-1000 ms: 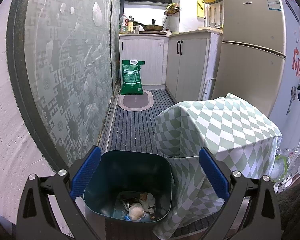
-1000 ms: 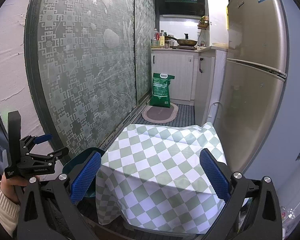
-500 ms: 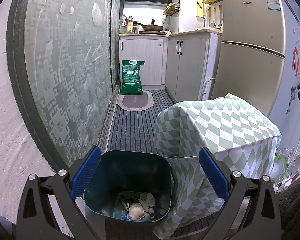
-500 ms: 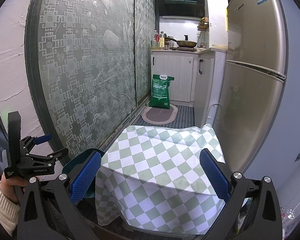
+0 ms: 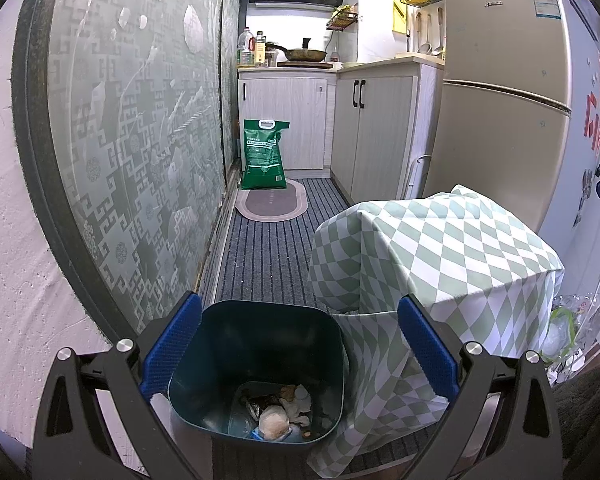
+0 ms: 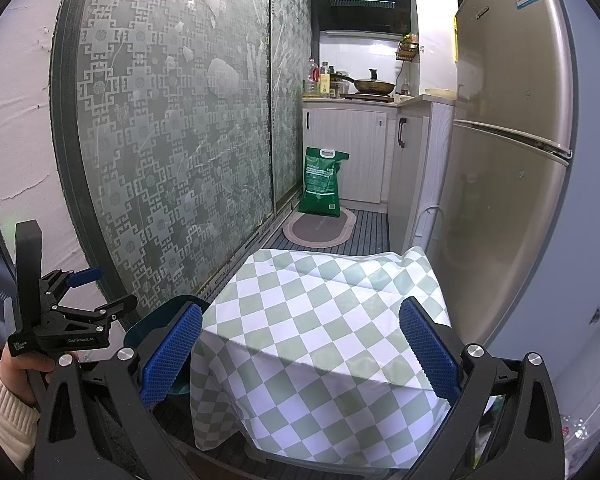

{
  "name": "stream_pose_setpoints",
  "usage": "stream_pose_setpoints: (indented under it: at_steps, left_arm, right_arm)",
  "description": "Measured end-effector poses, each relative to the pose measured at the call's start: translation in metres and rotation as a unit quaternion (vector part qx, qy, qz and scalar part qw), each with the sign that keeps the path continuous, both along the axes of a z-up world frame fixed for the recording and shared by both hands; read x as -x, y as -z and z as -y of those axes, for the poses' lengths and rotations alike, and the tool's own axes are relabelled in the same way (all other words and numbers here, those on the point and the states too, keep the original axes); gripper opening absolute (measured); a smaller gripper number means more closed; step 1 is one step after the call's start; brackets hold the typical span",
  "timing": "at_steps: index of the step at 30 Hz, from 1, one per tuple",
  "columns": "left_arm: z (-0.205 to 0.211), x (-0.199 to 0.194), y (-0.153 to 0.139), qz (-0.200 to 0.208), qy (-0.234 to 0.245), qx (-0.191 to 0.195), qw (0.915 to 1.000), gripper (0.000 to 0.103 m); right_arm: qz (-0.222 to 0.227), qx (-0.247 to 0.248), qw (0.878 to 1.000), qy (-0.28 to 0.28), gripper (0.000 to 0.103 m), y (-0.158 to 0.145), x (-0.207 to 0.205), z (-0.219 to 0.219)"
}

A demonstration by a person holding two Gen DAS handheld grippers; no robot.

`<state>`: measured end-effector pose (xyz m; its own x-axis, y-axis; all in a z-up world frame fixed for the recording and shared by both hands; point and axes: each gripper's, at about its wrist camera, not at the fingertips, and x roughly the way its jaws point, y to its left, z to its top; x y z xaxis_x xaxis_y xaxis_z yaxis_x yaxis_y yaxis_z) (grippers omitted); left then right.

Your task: Collect trash

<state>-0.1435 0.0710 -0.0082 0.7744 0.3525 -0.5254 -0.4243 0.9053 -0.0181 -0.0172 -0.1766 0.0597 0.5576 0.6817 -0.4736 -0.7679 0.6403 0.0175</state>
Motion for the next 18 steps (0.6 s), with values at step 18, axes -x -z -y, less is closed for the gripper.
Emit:
stream_pose_setpoints:
  at_steps: [18]
  left_arm:
    - [-0.0028, 0.0019, 0.0009, -0.002, 0.0, 0.0, 1.0, 0.1]
  right_arm:
    - [0.001, 0.0, 1.0, 0.0, 0.1, -0.0003, -0.0004, -0.0005]
